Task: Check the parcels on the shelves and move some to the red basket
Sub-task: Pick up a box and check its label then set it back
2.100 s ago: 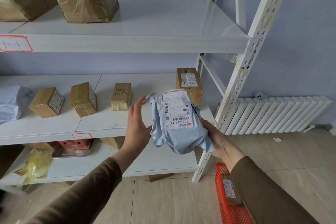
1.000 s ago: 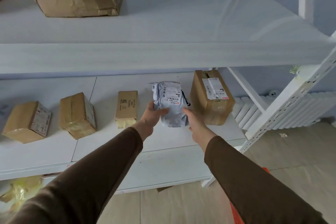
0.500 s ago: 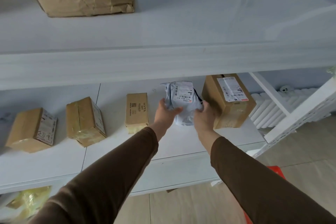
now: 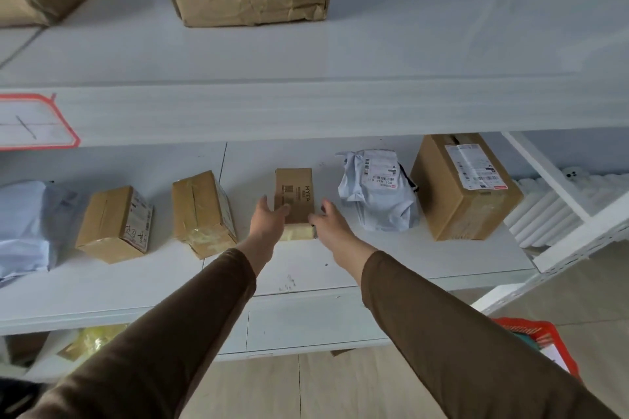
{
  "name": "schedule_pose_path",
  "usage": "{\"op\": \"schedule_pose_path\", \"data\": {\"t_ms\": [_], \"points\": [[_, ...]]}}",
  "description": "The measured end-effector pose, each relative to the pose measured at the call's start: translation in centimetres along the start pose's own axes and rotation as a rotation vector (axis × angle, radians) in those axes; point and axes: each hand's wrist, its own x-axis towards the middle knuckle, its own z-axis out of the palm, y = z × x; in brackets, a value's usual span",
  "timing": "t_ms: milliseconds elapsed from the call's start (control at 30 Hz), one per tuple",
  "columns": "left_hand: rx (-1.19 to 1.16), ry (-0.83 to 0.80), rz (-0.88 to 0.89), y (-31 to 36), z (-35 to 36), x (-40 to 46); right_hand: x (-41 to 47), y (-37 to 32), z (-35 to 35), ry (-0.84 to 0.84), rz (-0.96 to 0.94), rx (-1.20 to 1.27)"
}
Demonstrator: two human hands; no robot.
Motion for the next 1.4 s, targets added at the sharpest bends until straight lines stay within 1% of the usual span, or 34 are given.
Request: {"op": "schedule_pose_path", "data": {"t_ms": [33,100,167,233,367,467,567,700,833,1033,1100,1233,1300,1400], "points": [[-0.035,-0.064,-0.053,-0.6,-0.2,0.5,0.4,0.2,0.4,-0.046,0.065,0.033],[-0.100,-0.151,-0.113,-1.1,-0.4,0.5,0.7,0.5,1.0,-0.107,0.109,0.099],[-0.142,-0.156,-0.117,-1.4,-0.7,0.3,0.4,0.5,1.1,-0.088,0.094,0.159],[-0.193,-0.139,-0.083,-1.5,-1.0,-0.4,-0.3,0.4,1.1,-0.022,0.057,0.212],[-0.411,-0.122,-0.019,-1.6,-1.8,-3.6,-3.1,-0.2,0.6,0.076,-0.076,0.339],[-0.538,-0.114,0.022,-1.3,-2.2,-6.9,-5.7,-0.4,-0.2,0.087,-0.176,0.410],[-0.618,-0.161,0.085,-0.8,-2.5,-10.1,-8.5,-0.4,-1.5,0.078,-0.225,0.461],[-0.592,-0.253,0.175,0.3,-2.5,-14.6,-13.0,-0.3,-4.0,0.035,-0.252,0.565],[-0.580,-0.330,0.207,1.5,-1.9,-19.1,-17.5,0.1,-6.5,0.021,-0.281,0.576],[-0.511,-0.336,0.271,1.8,-1.4,-25.1,-23.2,0.8,-8.6,-0.049,-0.300,0.592],[-0.505,-0.345,0.283,1.7,-1.6,-26.7,-24.5,1.2,-9.2,-0.072,-0.246,0.656],[-0.546,-0.354,0.293,1.9,-2.1,-29.3,-26.3,1.6,-10.1,-0.117,-0.050,0.864],[-0.541,-0.345,0.302,1.8,-2.1,-30.0,-27.0,1.7,-10.1,-0.134,-0.014,0.886],[-0.544,-0.332,0.299,1.7,-2.0,-30.7,-28.2,1.6,-9.9,-0.139,-0.023,0.854]]}}
